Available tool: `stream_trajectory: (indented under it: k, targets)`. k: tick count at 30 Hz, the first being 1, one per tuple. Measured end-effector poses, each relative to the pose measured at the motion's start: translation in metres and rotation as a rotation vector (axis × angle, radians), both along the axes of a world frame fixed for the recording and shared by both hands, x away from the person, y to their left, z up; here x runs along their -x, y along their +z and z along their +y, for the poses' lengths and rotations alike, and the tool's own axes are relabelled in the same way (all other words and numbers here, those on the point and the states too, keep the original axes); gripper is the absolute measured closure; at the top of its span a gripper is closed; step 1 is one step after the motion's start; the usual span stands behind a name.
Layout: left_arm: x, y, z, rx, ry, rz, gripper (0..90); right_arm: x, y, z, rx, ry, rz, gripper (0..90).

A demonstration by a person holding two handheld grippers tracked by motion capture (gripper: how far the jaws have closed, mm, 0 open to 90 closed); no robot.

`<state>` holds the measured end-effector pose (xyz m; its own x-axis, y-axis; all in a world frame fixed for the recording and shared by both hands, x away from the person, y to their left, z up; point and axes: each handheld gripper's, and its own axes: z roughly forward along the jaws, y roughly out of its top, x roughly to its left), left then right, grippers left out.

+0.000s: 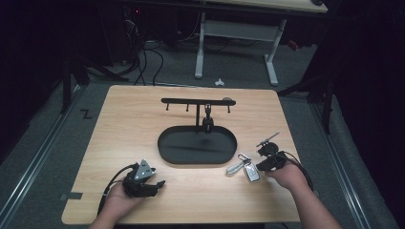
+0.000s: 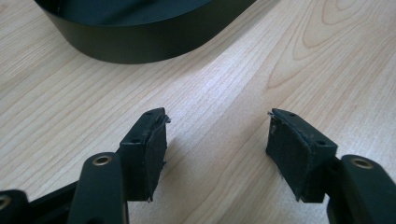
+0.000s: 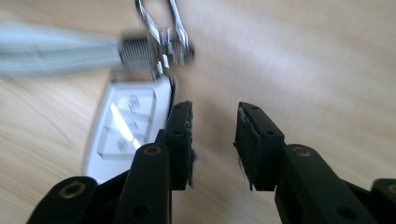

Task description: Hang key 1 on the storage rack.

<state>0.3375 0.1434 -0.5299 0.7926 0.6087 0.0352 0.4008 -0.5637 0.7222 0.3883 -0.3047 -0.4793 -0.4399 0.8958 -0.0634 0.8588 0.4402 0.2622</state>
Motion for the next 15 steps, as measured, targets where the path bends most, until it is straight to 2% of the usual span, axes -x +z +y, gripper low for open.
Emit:
stream_trajectory:
  k: [2,5,10,14,15]
  targets:
    - [0.0,0.0,-0.001,0.0,-0.001,0.0,38.0,-0.007,0.01,0.003,-0.033,-0.012,-0.036,66.2]
    - [-0.001,0.0,-0.001,0.003,-0.003,0.002,37.9,-0.023,0.015,0.015,-0.066,0.004,-0.048,63.3]
    - [-0.002,0.0,0.001,0.006,0.001,0.004,37.8,-0.045,0.002,0.03,-0.098,0.007,0.01,58.6]
    - [-0.002,0.0,0.003,0.003,0.0,0.007,37.9,-0.048,-0.01,0.035,-0.083,0.017,0.057,58.7]
    - [-0.002,0.0,0.004,0.005,0.002,0.006,37.8,-0.046,-0.012,0.037,-0.075,0.033,0.052,60.6]
